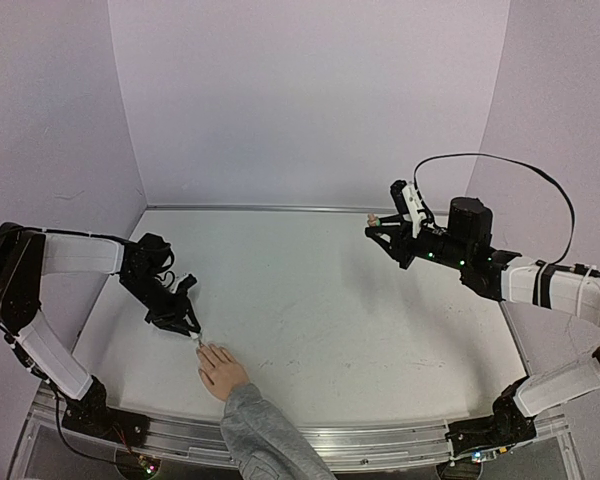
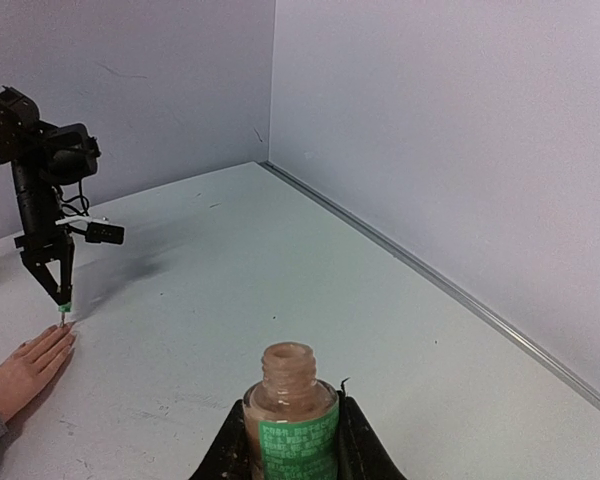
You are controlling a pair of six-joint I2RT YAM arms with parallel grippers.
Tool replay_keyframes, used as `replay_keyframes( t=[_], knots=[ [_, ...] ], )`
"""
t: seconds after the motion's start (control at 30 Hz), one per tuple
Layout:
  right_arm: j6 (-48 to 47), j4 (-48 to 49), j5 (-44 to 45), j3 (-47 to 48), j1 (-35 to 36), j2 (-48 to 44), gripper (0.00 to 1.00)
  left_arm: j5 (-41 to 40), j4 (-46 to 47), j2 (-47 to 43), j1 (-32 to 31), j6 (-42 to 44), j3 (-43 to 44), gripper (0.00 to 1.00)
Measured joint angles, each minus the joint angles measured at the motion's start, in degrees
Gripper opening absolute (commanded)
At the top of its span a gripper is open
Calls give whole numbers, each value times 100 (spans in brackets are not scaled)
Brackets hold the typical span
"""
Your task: Paint the nails
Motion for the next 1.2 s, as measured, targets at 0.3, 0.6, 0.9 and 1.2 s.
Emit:
replay_keyframes(
  t=[0.3,0.6,0.9,1.2],
  knots=[
    [0,0,0,0,0,0,0,-37,-2,15,-17,0,0,0],
    [0,0,0,0,0,0,0,-184,-7,90,-20,-2,2,0],
    [0,0,0,-2,0,0,0,-280,-2,94,-20,0,11,0],
    [2,0,0,-2,0,0,0,-295,9,96,-20,-2,13,0]
  ],
)
